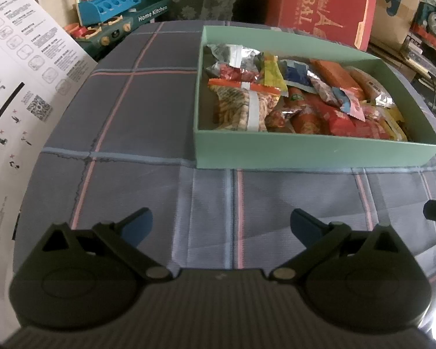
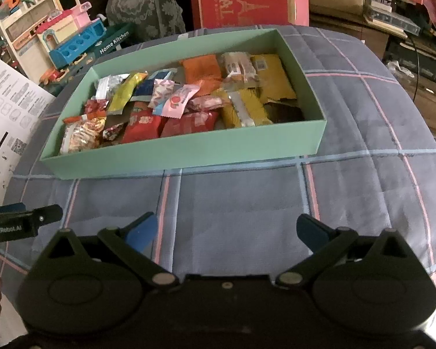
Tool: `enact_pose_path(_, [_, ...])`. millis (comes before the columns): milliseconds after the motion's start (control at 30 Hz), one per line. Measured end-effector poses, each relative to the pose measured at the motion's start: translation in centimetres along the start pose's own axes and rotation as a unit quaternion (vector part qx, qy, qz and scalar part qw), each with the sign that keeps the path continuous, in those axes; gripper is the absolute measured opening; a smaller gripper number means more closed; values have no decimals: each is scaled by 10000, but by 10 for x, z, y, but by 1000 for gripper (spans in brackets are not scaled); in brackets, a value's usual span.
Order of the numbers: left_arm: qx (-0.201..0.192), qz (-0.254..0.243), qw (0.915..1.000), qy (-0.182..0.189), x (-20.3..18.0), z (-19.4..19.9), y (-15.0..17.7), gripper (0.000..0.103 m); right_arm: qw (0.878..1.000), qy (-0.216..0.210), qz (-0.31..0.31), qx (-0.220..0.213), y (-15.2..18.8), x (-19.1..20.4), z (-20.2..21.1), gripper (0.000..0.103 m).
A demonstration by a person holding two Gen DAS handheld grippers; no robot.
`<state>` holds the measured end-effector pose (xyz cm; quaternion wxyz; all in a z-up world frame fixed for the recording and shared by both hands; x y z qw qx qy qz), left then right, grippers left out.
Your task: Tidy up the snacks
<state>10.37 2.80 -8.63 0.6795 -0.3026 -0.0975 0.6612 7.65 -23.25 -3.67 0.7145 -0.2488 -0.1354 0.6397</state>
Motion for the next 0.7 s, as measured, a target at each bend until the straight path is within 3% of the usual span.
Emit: enact_pose_path(700, [-120, -119, 9998, 122, -6, 14, -2, 103, 9998, 35, 29, -182, -8, 1, 14, 103])
Point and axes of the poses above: each gripper's, at about its wrist camera, not at the fingertips, and z roughly against the way its jaws point, x to its left, y to its underside, the point moved 5 cm from there along -z, roughly the way its jaws point, and after that the axes turned 15 degrees about y, right-handed, at the moved point
